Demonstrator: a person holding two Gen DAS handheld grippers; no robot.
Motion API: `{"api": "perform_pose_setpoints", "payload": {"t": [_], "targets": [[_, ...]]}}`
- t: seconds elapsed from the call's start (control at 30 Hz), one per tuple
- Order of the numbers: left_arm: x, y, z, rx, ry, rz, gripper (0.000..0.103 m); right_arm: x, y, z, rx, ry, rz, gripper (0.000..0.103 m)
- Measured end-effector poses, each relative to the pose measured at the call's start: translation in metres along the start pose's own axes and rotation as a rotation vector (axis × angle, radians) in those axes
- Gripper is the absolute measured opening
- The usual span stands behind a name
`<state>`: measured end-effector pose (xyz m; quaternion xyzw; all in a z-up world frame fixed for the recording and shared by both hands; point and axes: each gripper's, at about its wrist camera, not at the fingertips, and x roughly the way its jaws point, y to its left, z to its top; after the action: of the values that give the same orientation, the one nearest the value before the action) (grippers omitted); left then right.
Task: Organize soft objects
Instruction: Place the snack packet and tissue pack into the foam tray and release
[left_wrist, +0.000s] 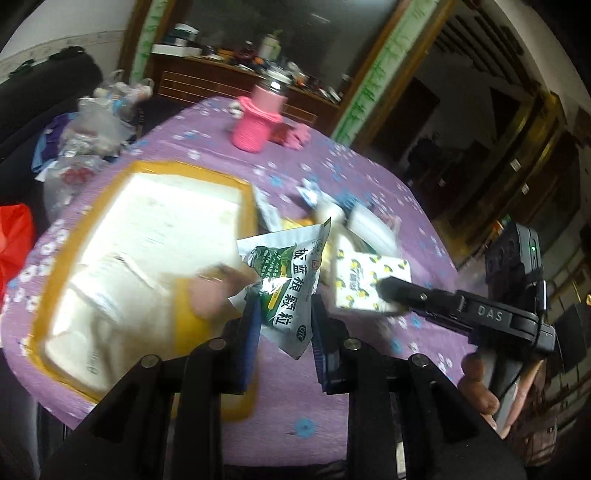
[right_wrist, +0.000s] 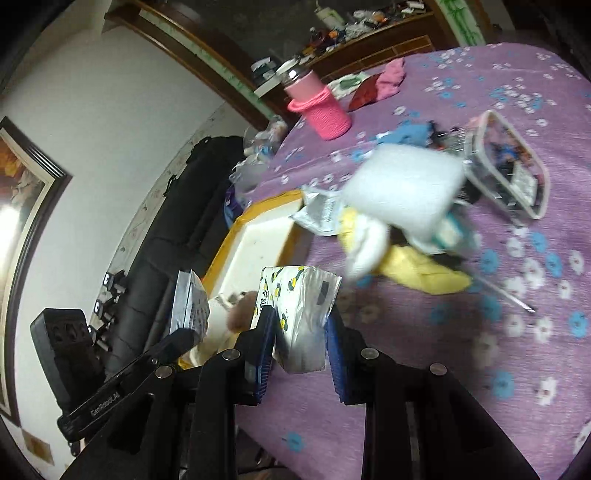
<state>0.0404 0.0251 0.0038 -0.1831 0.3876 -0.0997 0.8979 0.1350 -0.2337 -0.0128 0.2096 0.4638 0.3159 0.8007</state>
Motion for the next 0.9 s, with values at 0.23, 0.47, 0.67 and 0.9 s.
{"api": "perform_pose_setpoints", "payload": {"t": [0.23, 0.47, 0.67, 0.9], "targets": [[-0.007, 0.039, 0.015, -0.051, -0.064, 0.088, 0.023, 0.036, 0.036, 0.017, -0.054, 0.028, -0.049, 0.026], [-0.011, 0.065, 0.021, -0.075, -0.085, 0.09, 0.023, 0.068, 0.067, 0.028, -0.109, 0.04, -0.072, 0.026], [-0.01, 0.087, 0.031, -0.089, -0.086, 0.115, 0.023, 0.101, 0.089, 0.038, -0.161, 0.047, -0.06, 0.026], [0.032, 0.109, 0.045, -0.109, 0.002, 0.165, 0.024, 0.165, 0.098, 0.045, -0.214, 0.102, -0.095, 0.026]]}}
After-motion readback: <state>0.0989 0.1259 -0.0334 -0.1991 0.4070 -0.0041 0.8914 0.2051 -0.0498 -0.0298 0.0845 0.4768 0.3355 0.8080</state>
